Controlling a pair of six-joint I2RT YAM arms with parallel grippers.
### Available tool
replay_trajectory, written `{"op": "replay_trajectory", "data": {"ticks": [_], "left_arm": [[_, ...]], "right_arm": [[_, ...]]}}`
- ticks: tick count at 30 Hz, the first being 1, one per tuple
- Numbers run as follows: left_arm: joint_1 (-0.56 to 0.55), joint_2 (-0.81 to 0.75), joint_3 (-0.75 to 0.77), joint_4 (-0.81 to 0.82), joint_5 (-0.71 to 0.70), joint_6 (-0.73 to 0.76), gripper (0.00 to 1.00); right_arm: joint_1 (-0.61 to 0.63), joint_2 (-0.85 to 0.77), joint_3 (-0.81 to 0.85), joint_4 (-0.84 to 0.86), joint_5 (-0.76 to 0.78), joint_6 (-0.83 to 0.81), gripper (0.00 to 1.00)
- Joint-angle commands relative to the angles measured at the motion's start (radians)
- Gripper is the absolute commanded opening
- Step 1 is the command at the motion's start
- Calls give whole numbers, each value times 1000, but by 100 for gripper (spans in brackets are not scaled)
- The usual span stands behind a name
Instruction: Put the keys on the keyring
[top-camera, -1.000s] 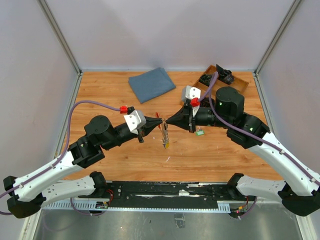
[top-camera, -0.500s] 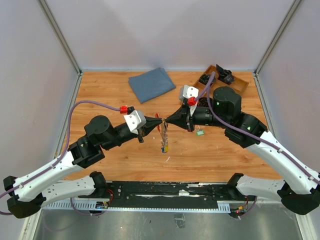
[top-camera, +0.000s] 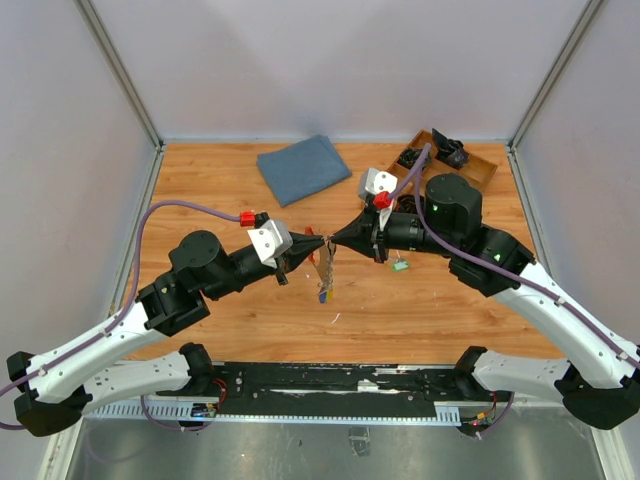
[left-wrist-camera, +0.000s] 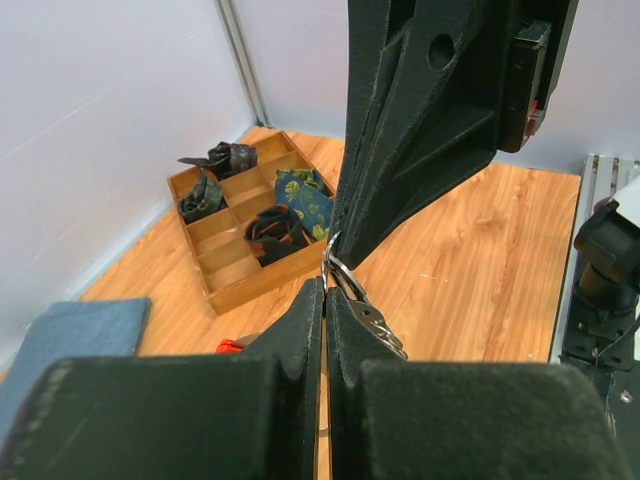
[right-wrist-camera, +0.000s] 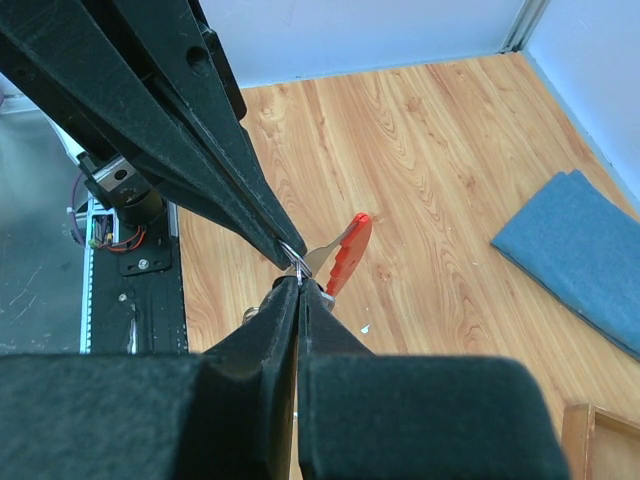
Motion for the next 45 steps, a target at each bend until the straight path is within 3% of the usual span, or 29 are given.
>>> {"op": "replay_trajectory", "data": {"ticks": [1,26,35,41,45], "left_arm": [[-5,-8,29,45,-5,-6,0],[-6,-7,34,49,-9,-3,0],[-6,-23,10,90,-1,-62,1],[-5,-57,-38,151,16,-157,1],[-6,-76,-63,199,48,-226,1]], "right_arm": [[8,-3,-5,18,44,13,1],[8,21,-18,-37,101,43,1],[8,-55,-31,6,103,5,32],[8,-142,-77,71,79,-27,38],[8,-212,-168,207,23,-64,40]]}}
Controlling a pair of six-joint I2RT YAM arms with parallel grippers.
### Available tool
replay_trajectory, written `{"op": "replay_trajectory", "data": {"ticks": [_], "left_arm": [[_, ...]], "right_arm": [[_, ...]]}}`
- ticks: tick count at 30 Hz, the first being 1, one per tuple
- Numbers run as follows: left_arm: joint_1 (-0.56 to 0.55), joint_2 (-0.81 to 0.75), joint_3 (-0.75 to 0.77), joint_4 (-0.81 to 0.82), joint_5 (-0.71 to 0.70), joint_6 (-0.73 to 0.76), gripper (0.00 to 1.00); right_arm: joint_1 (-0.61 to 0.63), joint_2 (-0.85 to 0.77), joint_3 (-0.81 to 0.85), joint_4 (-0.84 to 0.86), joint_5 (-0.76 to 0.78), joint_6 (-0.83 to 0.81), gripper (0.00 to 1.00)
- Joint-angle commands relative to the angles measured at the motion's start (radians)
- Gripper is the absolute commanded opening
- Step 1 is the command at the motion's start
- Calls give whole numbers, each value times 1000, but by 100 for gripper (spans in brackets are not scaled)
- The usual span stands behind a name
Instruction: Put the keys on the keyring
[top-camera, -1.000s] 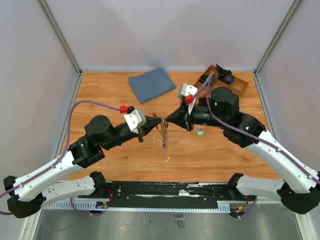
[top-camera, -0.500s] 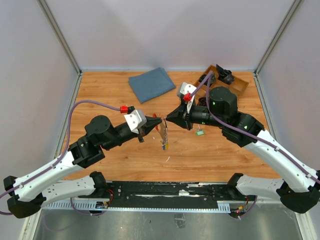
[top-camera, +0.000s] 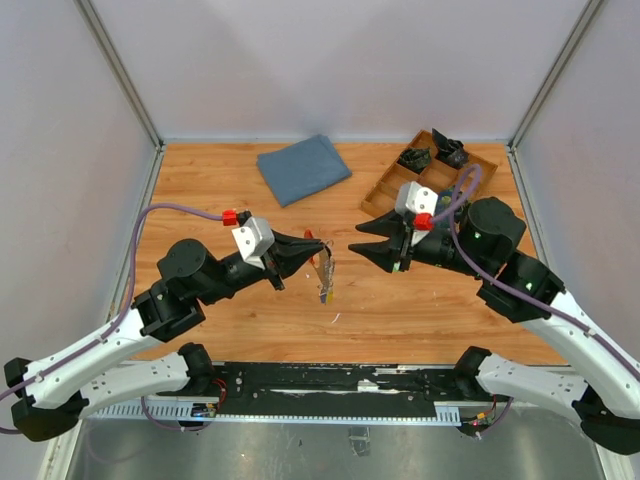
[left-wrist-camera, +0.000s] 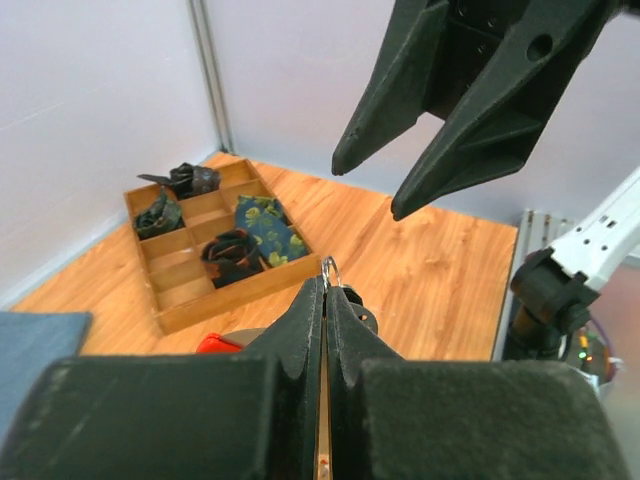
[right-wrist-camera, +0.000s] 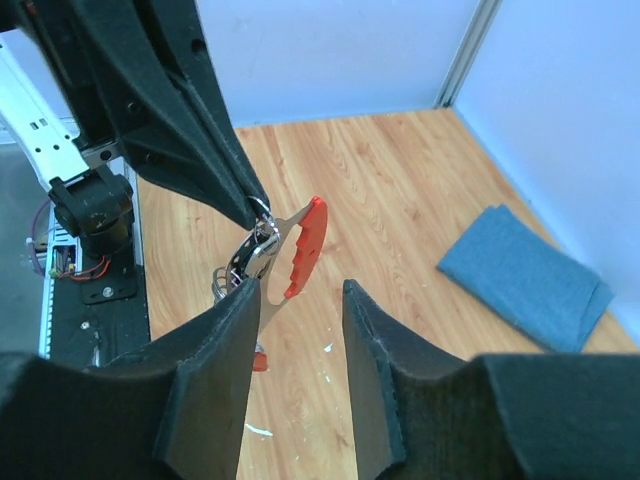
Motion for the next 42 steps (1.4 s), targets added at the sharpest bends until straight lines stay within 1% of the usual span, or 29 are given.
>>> {"op": "replay_trajectory", "data": {"ticks": [1,8,10,14,18,24,30,36,42], "left_arm": [[-6,-34,-24,134,49,-113,0],[-6,-74,-58,206,104,-204,0],[-5,-80,-58,213,119,-215,0],[-5,-83,-54,219,163,-223,0],[-5,-76,-44,223,199,-228,0],[-6,-74,-37,218,206,-231,1],[-6,-63,-29,228,237,-230,1],[-6,-48,-19,227,255,-223,1],[-5,-42,-11,226,268,-222,1]], "right_arm": [[8,-68,-92,185,-58,-56,39],[7,-97,-156,367,-195,-51,37],[7,-95,-170,415,-245,-34,36],[9,-79,-179,467,-282,-2,34],[10,-59,-166,458,-305,26,33],[16,-50,-145,401,-328,38,30],[23,-40,-137,375,-346,37,32],[33,-33,-131,373,-376,45,32],[37,-29,-140,361,-382,43,27]]}}
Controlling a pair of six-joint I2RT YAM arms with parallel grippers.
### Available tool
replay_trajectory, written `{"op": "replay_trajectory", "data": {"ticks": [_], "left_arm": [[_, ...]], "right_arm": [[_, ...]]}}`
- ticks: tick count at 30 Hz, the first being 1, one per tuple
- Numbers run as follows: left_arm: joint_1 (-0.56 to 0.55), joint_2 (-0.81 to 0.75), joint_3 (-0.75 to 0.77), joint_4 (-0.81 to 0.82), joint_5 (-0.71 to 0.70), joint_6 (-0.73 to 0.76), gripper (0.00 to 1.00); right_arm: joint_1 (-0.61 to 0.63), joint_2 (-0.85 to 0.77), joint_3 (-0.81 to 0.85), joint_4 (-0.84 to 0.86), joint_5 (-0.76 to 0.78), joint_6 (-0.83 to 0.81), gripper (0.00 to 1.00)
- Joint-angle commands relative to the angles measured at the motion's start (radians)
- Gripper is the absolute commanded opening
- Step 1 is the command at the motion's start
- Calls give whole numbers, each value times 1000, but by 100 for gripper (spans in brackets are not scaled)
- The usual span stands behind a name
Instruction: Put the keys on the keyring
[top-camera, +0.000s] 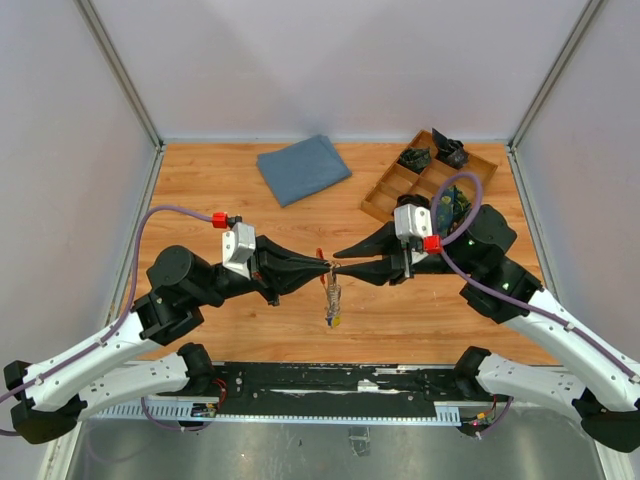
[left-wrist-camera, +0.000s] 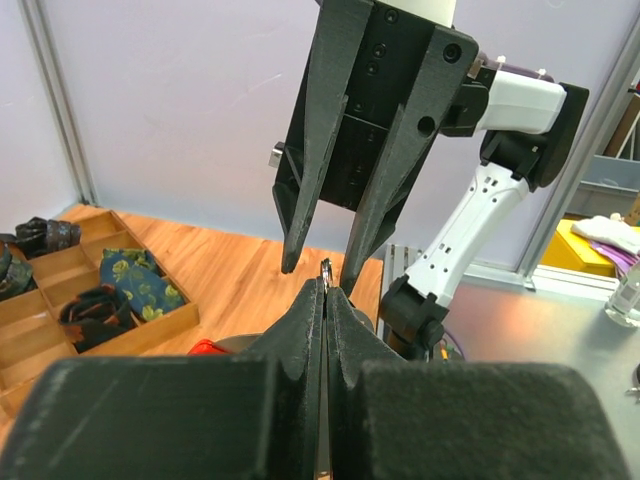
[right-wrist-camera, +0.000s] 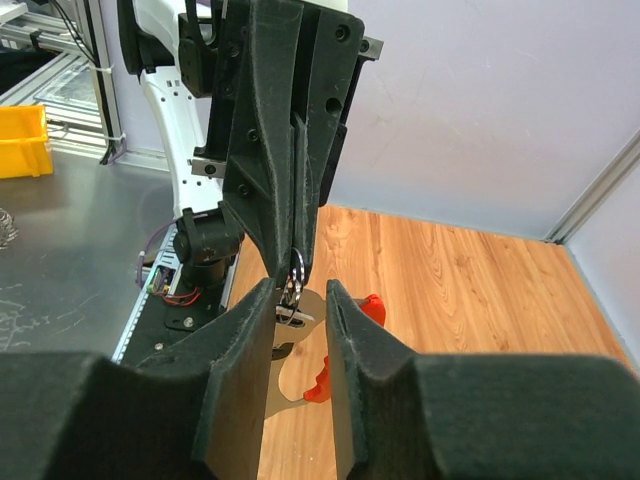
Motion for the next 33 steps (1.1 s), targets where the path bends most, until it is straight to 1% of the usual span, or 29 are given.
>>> {"op": "replay_trajectory", "data": {"ticks": [1,6,12,14,19,25,27,30,32,33], "left_arm": [[-6,-4,44,65,22,5,0],[-5,-6,46,69,25,7,0],[-5,-4,42,75,40,9,0],[-6,-4,40,75,41,9,0],[-6,-9,40,75,40,13,0],[-6,-11,40,78,41,15,1],[-6,-14,40,78,38,17,1],[-6,-16,41,70,32,21,0],[-6,-16,46,53,27,28,1],[-5,-16,51,40,22,33,4]], "right_arm": [[19,-2,26,-6,-30,7,27],[19,-3,26,-33,-24,-6,26],[20,7,36,-27,-35,11,21],[21,14,39,-23,-42,20,18],[21,26,41,-20,-45,30,13],[21,30,49,-42,-28,29,1],[21,32,53,-53,-20,33,1],[21,41,77,-87,-9,32,0],[21,49,111,-150,5,6,0],[21,54,133,-202,10,-11,0]]}}
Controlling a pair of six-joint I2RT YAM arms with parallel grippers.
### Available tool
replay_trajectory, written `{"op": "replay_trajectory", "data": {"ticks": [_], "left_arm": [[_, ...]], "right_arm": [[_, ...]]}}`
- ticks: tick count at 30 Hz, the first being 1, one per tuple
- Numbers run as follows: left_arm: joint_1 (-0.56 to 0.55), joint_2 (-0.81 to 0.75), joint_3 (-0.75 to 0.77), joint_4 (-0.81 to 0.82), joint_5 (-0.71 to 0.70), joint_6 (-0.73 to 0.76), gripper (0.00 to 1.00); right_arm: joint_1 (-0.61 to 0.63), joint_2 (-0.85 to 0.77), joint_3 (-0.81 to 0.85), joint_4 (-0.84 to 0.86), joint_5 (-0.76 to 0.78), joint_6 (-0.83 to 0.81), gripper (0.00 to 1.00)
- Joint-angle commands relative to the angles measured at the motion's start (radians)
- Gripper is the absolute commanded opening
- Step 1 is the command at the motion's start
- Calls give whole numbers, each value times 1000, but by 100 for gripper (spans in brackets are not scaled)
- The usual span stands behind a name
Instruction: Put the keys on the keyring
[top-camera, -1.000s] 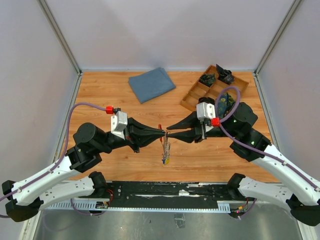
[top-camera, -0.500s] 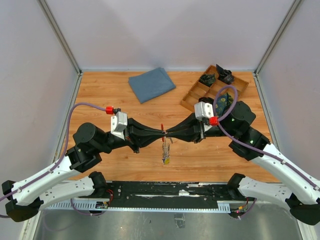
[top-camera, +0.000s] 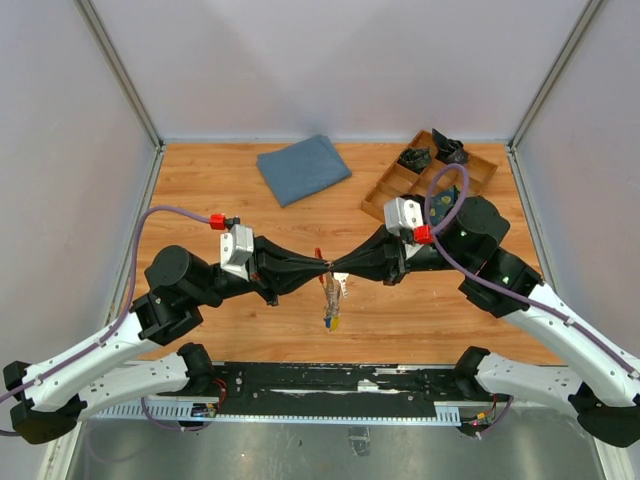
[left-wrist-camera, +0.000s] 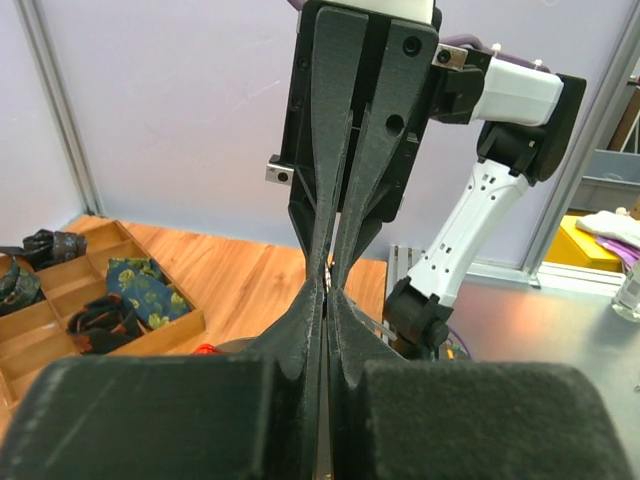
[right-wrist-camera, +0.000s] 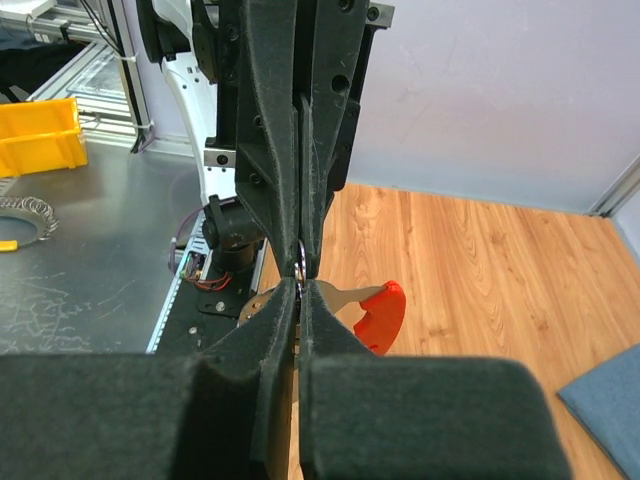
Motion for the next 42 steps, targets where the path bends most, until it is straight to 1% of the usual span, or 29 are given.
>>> {"op": "replay_trajectory", "data": {"ticks": [1,3,6,10,14,17,20,22,24,26,29,34,42], "left_arm": [[-6,-13,53,18,-2,19,8],[-6,-10,71,-27,-11,42,19],[-6,-3,104,-101,-20,81,27],[-6,15,150,-191,-31,128,30],[-6,48,189,-260,-46,160,31],[-6,79,207,-303,-55,173,32],[-6,104,213,-323,-57,182,41],[-6,112,211,-324,-54,185,44],[-6,124,207,-323,-50,190,46],[-5,135,209,-326,-39,198,46],[-6,148,208,-331,-26,211,45],[-6,146,196,-332,-7,226,44],[-5,187,184,-316,18,240,37]], "right_arm": [[20,21,100,-153,41,-58,0],[20,33,148,-246,46,-94,0],[20,71,246,-424,56,-165,0],[20,138,398,-670,73,-261,0],[21,194,500,-839,110,-322,0],[38,233,564,-947,181,-351,0],[73,270,623,-1030,261,-359,0],[103,297,665,-1084,343,-360,0],[133,339,718,-1146,441,-358,0],[149,376,769,-1219,503,-348,0],[159,419,820,-1269,548,-331,0],[163,428,837,-1274,552,-317,0],[166,425,833,-1236,486,-306,0]]}}
